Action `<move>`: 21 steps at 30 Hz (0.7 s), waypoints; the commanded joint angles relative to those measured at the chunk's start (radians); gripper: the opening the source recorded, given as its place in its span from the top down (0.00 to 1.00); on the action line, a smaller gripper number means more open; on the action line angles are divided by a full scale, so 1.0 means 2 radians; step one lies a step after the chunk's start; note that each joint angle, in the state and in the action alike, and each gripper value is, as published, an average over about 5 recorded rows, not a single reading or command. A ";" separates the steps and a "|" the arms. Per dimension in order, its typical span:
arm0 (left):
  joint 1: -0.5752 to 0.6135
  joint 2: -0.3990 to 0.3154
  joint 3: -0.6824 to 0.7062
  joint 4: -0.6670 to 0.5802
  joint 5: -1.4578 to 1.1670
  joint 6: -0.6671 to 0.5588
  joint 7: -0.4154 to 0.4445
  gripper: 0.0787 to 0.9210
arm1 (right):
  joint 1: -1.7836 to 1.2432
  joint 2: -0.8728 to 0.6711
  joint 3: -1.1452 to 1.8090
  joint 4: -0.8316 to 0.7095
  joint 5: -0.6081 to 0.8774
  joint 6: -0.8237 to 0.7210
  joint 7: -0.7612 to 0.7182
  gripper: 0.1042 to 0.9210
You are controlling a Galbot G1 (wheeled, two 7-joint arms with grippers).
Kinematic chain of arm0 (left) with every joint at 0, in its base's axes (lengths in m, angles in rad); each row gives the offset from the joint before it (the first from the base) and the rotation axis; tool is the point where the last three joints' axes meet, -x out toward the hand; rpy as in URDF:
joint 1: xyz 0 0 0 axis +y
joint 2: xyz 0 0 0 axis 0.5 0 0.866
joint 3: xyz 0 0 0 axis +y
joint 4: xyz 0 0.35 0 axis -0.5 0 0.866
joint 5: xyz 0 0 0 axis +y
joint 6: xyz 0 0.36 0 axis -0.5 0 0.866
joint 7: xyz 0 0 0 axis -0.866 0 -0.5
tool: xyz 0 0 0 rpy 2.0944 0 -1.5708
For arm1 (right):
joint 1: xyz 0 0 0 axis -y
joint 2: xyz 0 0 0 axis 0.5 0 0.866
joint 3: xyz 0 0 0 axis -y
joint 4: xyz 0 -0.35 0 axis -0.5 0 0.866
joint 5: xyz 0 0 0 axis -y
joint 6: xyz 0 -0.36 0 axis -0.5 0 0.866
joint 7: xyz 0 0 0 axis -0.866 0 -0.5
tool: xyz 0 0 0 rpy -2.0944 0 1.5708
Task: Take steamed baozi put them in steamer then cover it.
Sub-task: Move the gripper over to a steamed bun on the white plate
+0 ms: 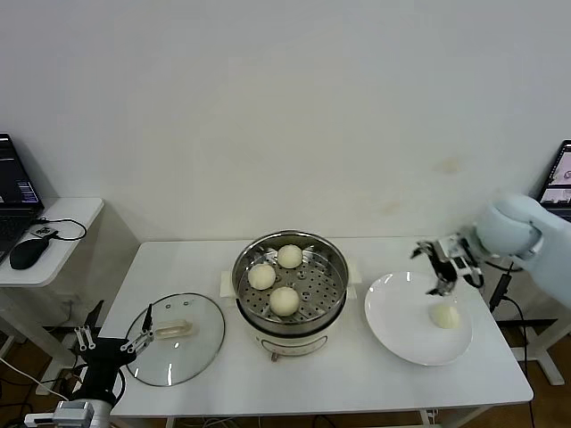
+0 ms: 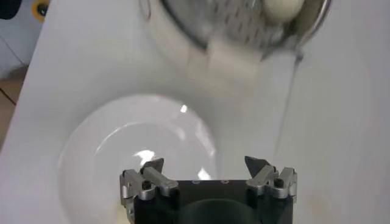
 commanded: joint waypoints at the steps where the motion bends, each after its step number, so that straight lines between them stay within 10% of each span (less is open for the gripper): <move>1: 0.001 0.003 0.001 0.000 0.001 0.001 0.000 0.12 | -0.223 0.002 0.190 -0.101 -0.078 0.030 -0.002 0.12; 21: 0.007 -0.002 -0.004 -0.003 0.002 0.002 0.001 0.12 | -0.205 0.105 0.176 -0.202 -0.108 0.037 0.016 0.12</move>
